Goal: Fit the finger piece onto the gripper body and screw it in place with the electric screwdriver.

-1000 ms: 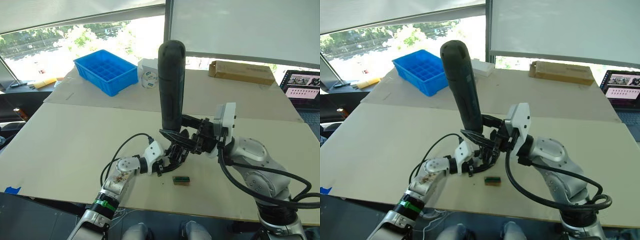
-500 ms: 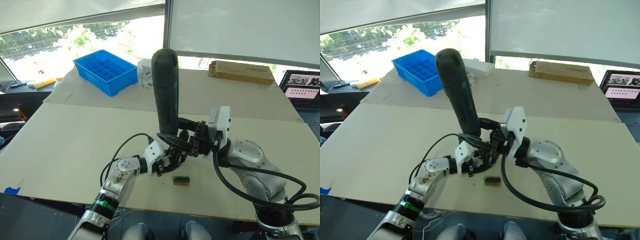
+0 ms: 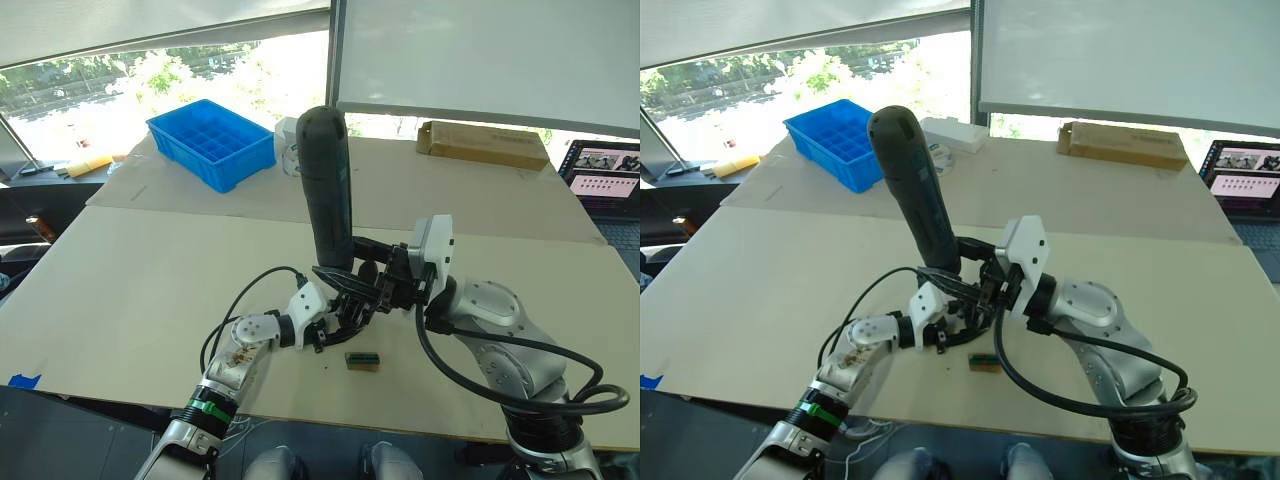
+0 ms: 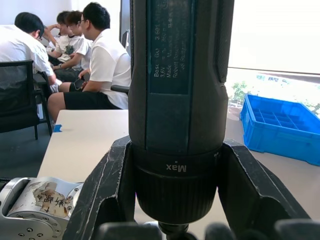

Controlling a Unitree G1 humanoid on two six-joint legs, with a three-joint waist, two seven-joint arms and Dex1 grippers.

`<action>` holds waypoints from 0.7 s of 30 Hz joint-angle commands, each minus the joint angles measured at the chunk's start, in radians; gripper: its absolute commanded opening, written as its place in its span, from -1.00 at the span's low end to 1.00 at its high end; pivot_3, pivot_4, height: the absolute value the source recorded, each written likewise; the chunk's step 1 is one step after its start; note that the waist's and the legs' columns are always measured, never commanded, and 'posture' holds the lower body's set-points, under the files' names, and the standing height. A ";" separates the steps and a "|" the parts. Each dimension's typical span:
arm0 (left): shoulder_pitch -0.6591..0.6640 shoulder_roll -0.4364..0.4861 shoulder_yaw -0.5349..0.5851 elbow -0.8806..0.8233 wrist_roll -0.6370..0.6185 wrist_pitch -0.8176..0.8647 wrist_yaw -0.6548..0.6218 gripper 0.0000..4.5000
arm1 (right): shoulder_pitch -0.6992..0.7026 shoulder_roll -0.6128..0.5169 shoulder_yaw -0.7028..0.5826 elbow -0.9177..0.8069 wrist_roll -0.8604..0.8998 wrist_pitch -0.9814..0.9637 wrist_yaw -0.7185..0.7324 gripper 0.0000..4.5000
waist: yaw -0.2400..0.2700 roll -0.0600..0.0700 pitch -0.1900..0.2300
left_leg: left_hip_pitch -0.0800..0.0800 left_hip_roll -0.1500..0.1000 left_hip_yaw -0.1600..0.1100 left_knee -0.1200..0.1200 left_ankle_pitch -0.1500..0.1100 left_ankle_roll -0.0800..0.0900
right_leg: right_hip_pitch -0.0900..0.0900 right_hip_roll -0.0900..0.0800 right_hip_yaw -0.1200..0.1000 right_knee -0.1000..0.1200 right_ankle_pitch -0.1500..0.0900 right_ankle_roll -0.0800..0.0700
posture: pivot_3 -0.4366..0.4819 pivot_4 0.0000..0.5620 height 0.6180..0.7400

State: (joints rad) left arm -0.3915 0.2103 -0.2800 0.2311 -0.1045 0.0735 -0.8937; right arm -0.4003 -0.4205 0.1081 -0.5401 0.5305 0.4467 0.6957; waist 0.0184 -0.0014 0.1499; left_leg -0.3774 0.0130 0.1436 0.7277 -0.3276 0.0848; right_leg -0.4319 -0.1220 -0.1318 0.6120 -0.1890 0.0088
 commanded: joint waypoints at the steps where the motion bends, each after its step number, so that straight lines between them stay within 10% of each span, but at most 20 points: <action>1: 0.023 -0.006 -0.033 0.019 0.006 0.033 -0.009 0.01 | -0.021 -0.002 -0.014 -0.035 -0.001 -0.028 0.000 -0.16 | 0.000 0.000 0.000 | 0.000 0.000 0.000 0.000 0.000 0.000 | 0.000 0.000 0.000 0.000 0.000 0.000 | -0.05 -0.47 1.00; 21: 0.026 -0.006 -0.033 0.020 0.008 0.032 -0.005 0.01 | -0.010 0.004 0.003 -0.032 -0.006 -0.023 0.005 -0.16 | 0.000 0.000 0.000 | 0.000 0.000 0.000 0.000 0.000 0.000 | 0.000 0.000 0.000 0.000 0.000 0.000 | -0.05 -0.47 1.00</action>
State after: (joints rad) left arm -0.3909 0.2099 -0.2800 0.2311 -0.1043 0.0734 -0.8928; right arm -0.4004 -0.4213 0.1222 -0.5401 0.5132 0.4468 0.6979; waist 0.0183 -0.0014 0.1498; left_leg -0.3773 0.0130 0.1436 0.7277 -0.3277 0.0848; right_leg -0.4319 -0.1222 -0.1317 0.6120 -0.1890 0.0088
